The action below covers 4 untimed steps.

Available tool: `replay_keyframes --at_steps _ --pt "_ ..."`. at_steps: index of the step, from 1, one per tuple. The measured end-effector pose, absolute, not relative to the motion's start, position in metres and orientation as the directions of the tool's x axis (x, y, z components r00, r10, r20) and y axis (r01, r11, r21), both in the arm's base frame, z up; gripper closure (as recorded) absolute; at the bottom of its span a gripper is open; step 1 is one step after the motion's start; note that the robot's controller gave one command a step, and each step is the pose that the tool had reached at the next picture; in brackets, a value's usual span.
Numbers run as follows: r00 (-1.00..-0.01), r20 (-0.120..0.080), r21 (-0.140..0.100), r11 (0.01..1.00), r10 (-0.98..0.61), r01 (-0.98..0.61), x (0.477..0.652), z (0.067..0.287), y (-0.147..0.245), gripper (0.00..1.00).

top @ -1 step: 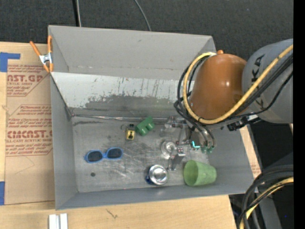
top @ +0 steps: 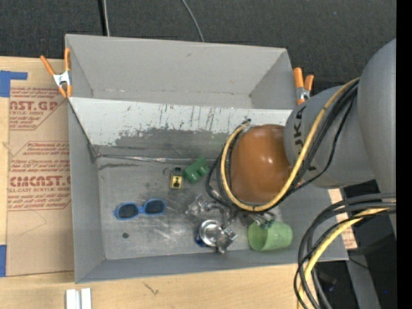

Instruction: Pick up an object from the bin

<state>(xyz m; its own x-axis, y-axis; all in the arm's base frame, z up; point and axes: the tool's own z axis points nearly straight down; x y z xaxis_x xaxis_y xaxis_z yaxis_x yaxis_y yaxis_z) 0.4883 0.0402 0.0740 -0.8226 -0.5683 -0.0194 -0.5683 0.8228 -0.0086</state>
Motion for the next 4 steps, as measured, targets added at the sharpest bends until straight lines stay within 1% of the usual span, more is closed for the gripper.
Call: replay_keyframes --at_steps 1,2,3,4 --pt "-0.830 -0.004 -0.002 0.830 -0.558 -0.558 0.502 0.101 0.030 0.00" --pt "-0.731 0.000 0.001 0.731 -0.682 -0.682 0.484 0.109 0.028 0.00" --pt "-0.630 -0.005 -0.004 0.630 -0.777 -0.777 0.492 0.072 0.041 0.00" --pt "-0.632 -0.002 -0.002 0.632 -0.775 -0.775 0.493 0.073 0.041 0.00"
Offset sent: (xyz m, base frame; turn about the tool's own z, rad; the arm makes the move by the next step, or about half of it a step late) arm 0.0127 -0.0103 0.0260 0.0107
